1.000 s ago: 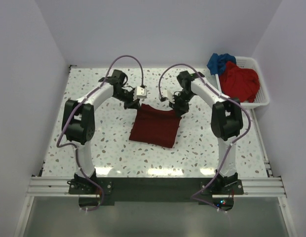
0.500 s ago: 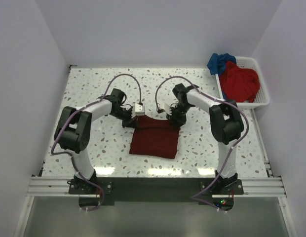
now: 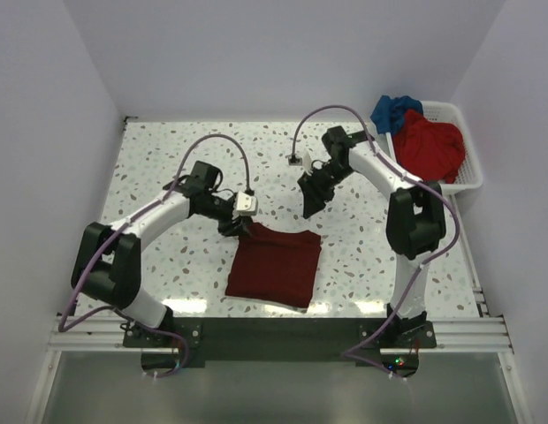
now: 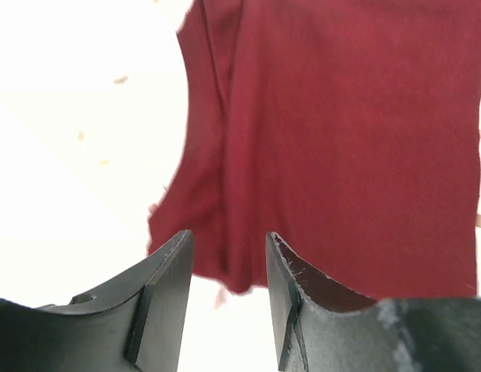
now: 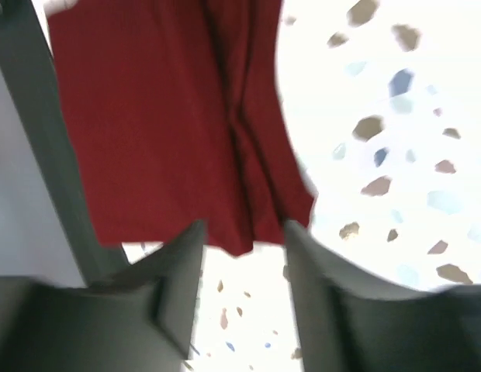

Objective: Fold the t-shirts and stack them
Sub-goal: Fold the tshirt

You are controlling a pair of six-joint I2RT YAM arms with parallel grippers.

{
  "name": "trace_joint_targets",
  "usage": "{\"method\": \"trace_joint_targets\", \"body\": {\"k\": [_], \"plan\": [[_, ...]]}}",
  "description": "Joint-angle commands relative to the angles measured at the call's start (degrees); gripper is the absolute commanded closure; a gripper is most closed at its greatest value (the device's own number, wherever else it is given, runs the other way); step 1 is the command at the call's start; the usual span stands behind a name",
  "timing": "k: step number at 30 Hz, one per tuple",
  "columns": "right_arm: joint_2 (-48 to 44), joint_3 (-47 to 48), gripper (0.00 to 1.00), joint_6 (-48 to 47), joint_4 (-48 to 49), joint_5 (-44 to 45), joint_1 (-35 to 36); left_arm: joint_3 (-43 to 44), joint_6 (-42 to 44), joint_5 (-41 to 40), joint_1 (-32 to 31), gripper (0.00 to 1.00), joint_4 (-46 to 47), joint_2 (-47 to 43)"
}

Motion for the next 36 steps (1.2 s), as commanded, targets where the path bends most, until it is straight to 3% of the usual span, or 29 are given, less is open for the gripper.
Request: {"method": "trace_joint_targets", "body": {"k": [1, 4, 10, 22, 25, 29, 30, 36], "plan": [[5.17, 3.48, 0.56, 16.42, 3.64, -8.57, -0.45, 4.44, 3.04, 2.7, -3.75, 0.53, 6.53, 0.36], [7.99, 2.87, 0.66, 25.84, 11.64, -11.38, -0.27, 7.79, 3.48, 2.0, -7.35, 0.53, 7.06, 4.75], [11.51, 1.29, 0.7, 34.48, 20.79, -13.23, 1.57, 12.36, 3.04, 1.74, -12.98, 0.53, 7.32, 12.14], [18.01, -0.82, 0.71, 33.88, 22.73, -14.99, 5.7, 14.92, 3.04, -0.38, -15.27, 0.57, 3.56, 19.09], [20.2, -1.79, 0.72, 33.53, 23.17, -14.64, 6.06, 15.01, 3.83, -0.46, -15.53, 0.64, 1.62, 19.62], [22.05, -1.97, 0.73, 32.74, 22.47, -14.2, 6.06, 15.62, 4.88, -0.64, -15.8, 0.87, -0.14, 19.45], [22.58, -2.05, 0.73, 31.95, 22.2, -13.85, 6.15, 15.8, 4.88, -0.55, -15.8, 0.97, -0.32, 18.49], [24.25, -2.67, 0.74, 27.56, 19.92, -12.88, 6.15, 11.42, 5.15, -1.17, -15.71, 1.0, 3.63, 9.8]]}}
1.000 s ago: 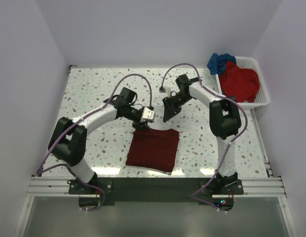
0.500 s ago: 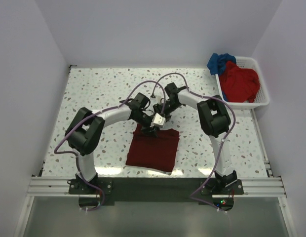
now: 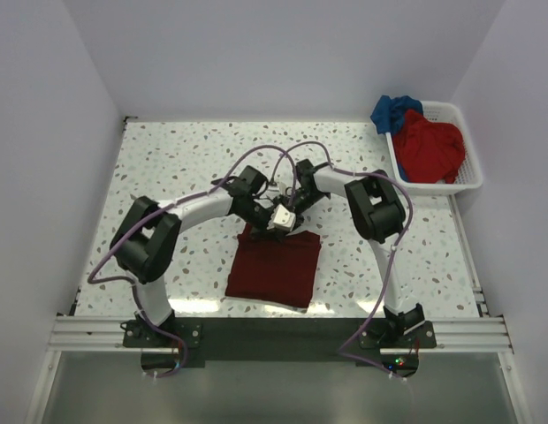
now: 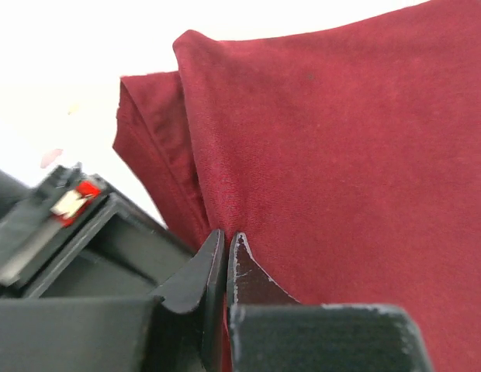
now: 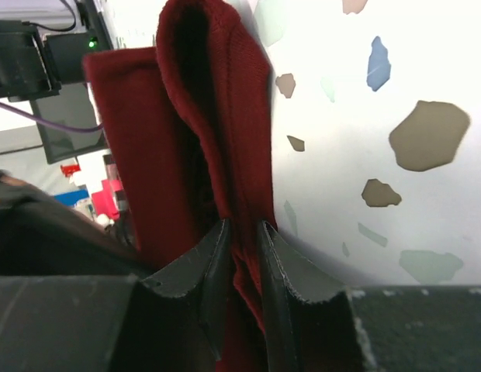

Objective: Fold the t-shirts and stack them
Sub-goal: Fold the tshirt

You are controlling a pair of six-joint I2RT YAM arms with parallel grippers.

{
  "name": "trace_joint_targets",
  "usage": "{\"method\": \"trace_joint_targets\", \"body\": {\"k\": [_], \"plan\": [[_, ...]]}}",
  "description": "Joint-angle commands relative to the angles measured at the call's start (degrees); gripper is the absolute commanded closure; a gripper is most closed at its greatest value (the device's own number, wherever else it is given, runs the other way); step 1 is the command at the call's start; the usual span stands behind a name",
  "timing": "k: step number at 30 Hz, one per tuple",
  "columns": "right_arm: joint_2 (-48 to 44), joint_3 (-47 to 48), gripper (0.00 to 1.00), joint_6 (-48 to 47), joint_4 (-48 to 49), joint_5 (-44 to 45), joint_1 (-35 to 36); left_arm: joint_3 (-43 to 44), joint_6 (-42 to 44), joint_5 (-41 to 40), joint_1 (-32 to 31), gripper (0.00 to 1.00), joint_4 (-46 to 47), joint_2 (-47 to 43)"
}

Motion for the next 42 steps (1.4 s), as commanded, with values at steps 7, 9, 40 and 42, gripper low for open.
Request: {"method": "trace_joint_targets", "body": {"k": [7, 9, 40, 42], "plan": [[4.35, -1.93, 0.74, -7.96, -2.4, 4.34, 0.59, -4.06, 1.65, -2.6, -0.06, 1.0, 8.55, -10.58], [4.61, -1.58, 0.74, -8.75, -3.2, 4.25, 0.59, -4.32, 1.65, -3.57, 0.02, 1.0, 10.57, -10.67], [-1.53, 8.35, 0.46, -12.18, -13.73, 15.57, 0.24, -7.93, -0.79, -4.63, 2.75, 0.56, 9.89, -22.17], [-2.85, 10.28, 0.43, -12.53, -14.79, 19.78, 0.24, -8.02, -2.38, -3.58, 3.28, 0.56, 7.0, -23.76]]}}
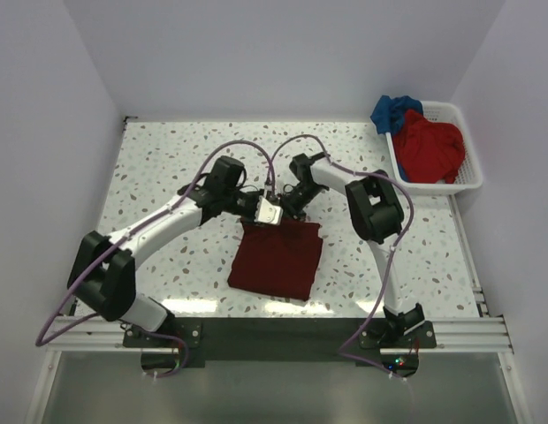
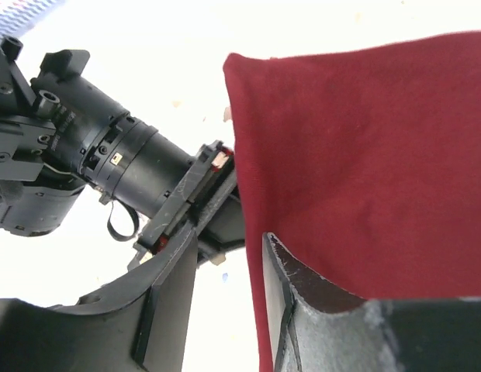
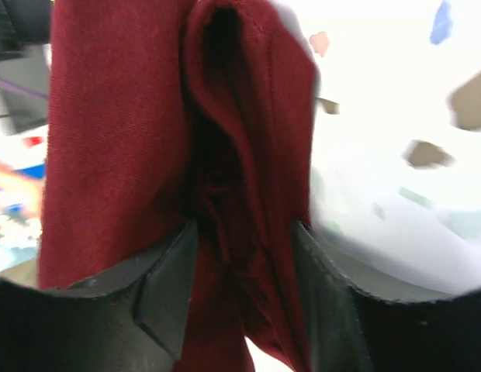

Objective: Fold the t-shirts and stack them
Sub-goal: Fold the tshirt

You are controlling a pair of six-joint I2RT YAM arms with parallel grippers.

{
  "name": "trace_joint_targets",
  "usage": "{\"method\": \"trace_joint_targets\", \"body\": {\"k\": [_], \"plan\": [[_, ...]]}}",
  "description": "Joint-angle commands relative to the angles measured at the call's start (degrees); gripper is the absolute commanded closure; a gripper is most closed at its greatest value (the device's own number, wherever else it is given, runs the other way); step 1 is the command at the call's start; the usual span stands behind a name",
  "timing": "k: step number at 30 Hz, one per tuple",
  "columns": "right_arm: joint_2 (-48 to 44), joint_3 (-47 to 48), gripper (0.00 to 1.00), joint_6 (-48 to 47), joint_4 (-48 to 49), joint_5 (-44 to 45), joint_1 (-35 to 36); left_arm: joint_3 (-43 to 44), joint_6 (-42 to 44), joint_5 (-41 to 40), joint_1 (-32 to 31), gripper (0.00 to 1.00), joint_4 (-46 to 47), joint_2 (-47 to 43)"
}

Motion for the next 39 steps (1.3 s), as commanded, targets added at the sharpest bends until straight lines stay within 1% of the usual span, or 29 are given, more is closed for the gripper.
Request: {"method": "trace_joint_targets", "body": {"k": [1, 4, 7, 8, 11, 13, 16, 18, 19, 20, 24, 26, 28, 32, 35, 36, 38, 39], "plan": [[-4.17, 3.73, 0.42, -3.92, -1.05, 16.45, -0.32, -0.19, -3.68, 3.42, 1.64, 0.55, -5.71, -5.36], [-6.36, 7.5, 0.39, -4.45, -3.16, 21.29, -0.33, -1.42, -6.14, 4.3, 2.34, 0.55, -8.27, -8.53], [-7.95, 12.6, 0.36, -6.2, -6.31, 25.76, -0.32, -3.18, -11.41, 4.73, 4.09, 0.55, -7.57, -10.99], [-8.21, 15.39, 0.36, -6.73, -7.29, 26.65, -0.59, -3.62, -13.85, 5.09, 4.71, 0.55, -7.74, -11.17], [-10.05, 19.8, 0.32, -8.31, -10.28, 28.51, -1.72, -3.45, -19.39, 5.79, 7.44, 0.53, -7.48, -9.51], [-11.2, 20.69, 0.31, -9.36, -13.34, 28.16, -2.52, -2.48, -22.21, 5.71, 9.01, 0.52, -8.36, -7.75], [-12.95, 18.51, 0.31, -12.08, -17.47, 26.58, -3.93, 0.24, -23.37, 5.53, 10.51, 0.48, -9.76, -2.06], [-14.36, 13.16, 0.31, -14.46, -17.67, 25.7, -4.54, 3.14, -22.58, 5.71, 11.22, 0.46, -11.17, 0.68], [-15.06, 11.14, 0.3, -15.07, -17.06, 25.35, -4.8, 4.1, -21.8, 5.71, 11.83, 0.43, -11.52, 3.65], [-16.37, 7.46, 0.3, -15.78, -16.44, 25.0, -5.24, 6.46, -21.35, 5.79, 12.19, 0.43, -12.65, 5.16], [-17.97, 0.41, 0.29, -17.28, -13.63, 24.91, -5.51, 11.58, -19.77, 6.5, 14.38, 0.42, -14.07, 11.49], [-18.06, -2.75, 0.27, -17.98, -12.49, 24.64, -5.42, 13.77, -17.76, 6.32, 14.83, 0.41, -15.38, 14.31], [-17.97, -4.69, 0.25, -18.33, -10.82, 24.64, -5.42, 15.53, -15.82, 5.79, 14.91, 0.4, -16.18, 16.76], [-17.09, -6.37, 0.25, -18.33, -8.44, 25.61, -5.42, 19.05, -12.3, 7.38, 14.91, 0.38, -21.18, 21.51], [-16.65, -6.64, 0.31, -18.68, -9.32, 24.64, -5.51, 20.81, -10.28, 8.08, 14.83, 0.37, -23.99, 24.59], [-16.74, -6.72, 0.39, -18.77, -9.58, 24.21, -5.51, 20.99, -9.75, 8.69, 14.91, 0.37, -24.52, 25.03], [-17.53, -7.34, 0.49, -18.77, -10.2, 23.94, -5.42, 21.08, -9.05, 9.48, 14.91, 0.38, -25.58, 26.0], [-17.79, -7.6, 0.56, -18.86, -10.46, 23.85, -5.42, 21.16, -8.61, 10.18, 14.83, 0.39, -26.02, 26.27]]}}
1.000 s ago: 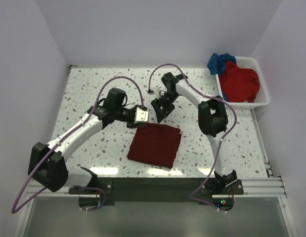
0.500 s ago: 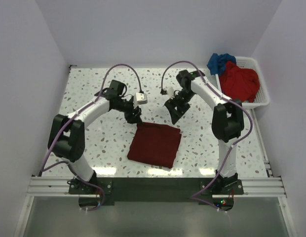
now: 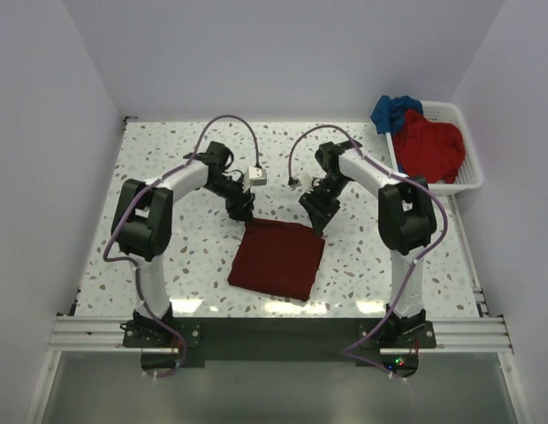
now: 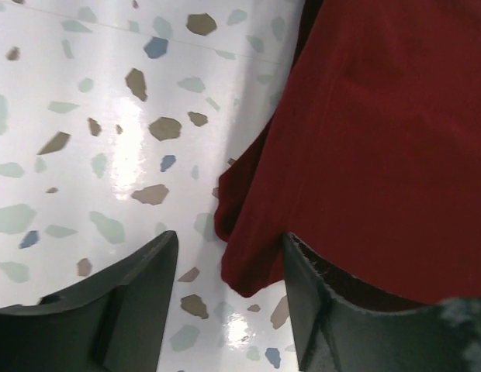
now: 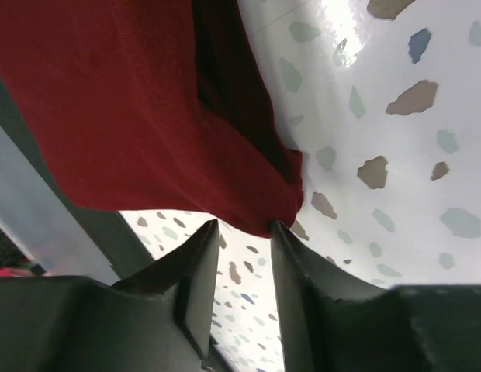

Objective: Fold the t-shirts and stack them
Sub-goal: Fold the tshirt

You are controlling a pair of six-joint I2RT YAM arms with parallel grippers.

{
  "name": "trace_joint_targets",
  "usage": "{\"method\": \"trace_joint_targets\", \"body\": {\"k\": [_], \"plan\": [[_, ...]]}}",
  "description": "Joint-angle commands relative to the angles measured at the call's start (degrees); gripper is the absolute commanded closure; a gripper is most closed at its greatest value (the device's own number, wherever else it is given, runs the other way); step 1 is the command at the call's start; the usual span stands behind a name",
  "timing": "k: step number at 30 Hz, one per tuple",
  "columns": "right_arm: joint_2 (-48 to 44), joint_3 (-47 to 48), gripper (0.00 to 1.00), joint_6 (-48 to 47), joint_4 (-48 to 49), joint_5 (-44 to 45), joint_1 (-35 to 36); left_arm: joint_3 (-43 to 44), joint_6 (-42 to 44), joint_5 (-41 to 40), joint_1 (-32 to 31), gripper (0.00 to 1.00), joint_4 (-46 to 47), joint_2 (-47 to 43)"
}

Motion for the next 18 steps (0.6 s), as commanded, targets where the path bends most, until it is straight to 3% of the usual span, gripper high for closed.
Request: {"method": "trace_joint_targets", "body": {"k": [1, 4, 6, 7, 9, 11, 14, 17, 18], "plan": [[-1.99, -1.26, 0.65, -0.98, -0.45, -1.0, 0.2, 2.48, 3.94, 4.31, 0.07, 0.43, -4.65, 0.85], [-2.61, -1.71, 0.81, -1.33, -1.41, -0.65, 0.28, 3.0, 4.64, 5.01, 0.07, 0.48, -5.79, 1.03], [-3.13, -1.71, 0.82, -1.42, -1.68, -0.13, 0.28, 3.09, 4.82, 4.93, 0.07, 0.49, -6.41, 0.94], [-3.4, -1.88, 0.8, -1.33, -1.25, 0.23, 0.28, 2.92, 5.17, 4.84, 0.16, 0.49, -6.49, 0.77], [-3.49, -2.14, 0.52, -0.54, -0.2, 1.28, 0.19, 2.66, 5.26, 4.84, 0.07, 0.46, -6.41, 0.59], [-3.23, -2.15, 0.37, -0.02, 1.3, 1.81, 0.28, 2.3, 4.82, 4.93, 0.07, 0.44, -5.8, 0.59], [-1.74, -1.62, 0.37, -0.01, 3.06, 2.08, 0.28, 2.04, 4.3, 5.02, 0.07, 0.44, -4.74, 0.85], [0.46, -0.31, 0.43, -0.89, 1.84, 0.67, 0.28, 2.04, 4.2, 5.19, 0.07, 0.45, -4.39, 1.46], [0.73, -0.21, 0.49, -1.24, 1.4, 0.41, 0.37, 2.13, 4.12, 4.93, 0.07, 0.46, -4.39, 1.47]]}}
